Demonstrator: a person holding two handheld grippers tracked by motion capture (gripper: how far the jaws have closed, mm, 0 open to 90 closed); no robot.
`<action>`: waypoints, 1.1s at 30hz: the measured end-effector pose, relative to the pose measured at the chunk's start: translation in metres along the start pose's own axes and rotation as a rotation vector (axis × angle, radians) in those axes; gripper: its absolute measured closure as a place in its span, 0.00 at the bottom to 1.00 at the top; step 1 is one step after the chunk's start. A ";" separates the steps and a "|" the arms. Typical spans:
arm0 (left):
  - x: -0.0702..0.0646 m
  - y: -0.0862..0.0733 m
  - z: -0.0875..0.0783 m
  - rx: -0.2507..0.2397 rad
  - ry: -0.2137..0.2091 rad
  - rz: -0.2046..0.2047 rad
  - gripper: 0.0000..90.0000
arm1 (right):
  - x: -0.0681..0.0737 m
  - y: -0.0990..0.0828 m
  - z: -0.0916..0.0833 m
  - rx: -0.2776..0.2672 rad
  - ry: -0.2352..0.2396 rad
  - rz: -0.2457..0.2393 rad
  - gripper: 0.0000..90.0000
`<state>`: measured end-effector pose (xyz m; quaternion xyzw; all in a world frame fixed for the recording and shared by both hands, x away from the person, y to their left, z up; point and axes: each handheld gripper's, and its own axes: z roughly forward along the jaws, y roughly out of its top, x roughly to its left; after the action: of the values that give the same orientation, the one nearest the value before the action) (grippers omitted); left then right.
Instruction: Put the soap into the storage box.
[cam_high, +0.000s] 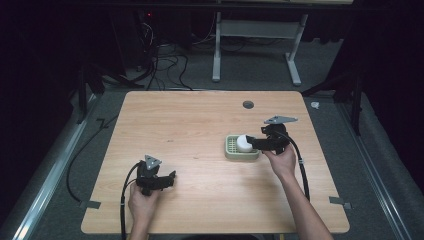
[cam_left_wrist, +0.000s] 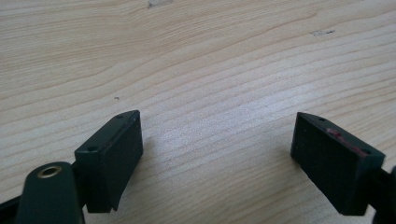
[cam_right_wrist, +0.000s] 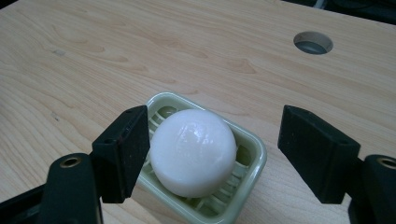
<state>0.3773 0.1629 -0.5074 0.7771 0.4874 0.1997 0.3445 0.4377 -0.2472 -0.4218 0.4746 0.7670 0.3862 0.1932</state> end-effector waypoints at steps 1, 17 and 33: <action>0.000 0.000 0.000 0.000 0.000 0.000 0.19 | 0.000 0.000 -0.001 -0.003 -0.001 0.000 0.29; 0.000 0.000 0.000 0.000 0.000 0.000 0.19 | -0.006 -0.007 -0.020 -0.010 -0.021 0.008 0.30; 0.000 0.000 0.000 0.001 0.001 0.001 0.19 | -0.012 -0.015 -0.040 -0.040 -0.032 0.029 0.30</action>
<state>0.3772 0.1628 -0.5074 0.7774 0.4871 0.2003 0.3438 0.4084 -0.2782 -0.4091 0.4879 0.7489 0.3966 0.2092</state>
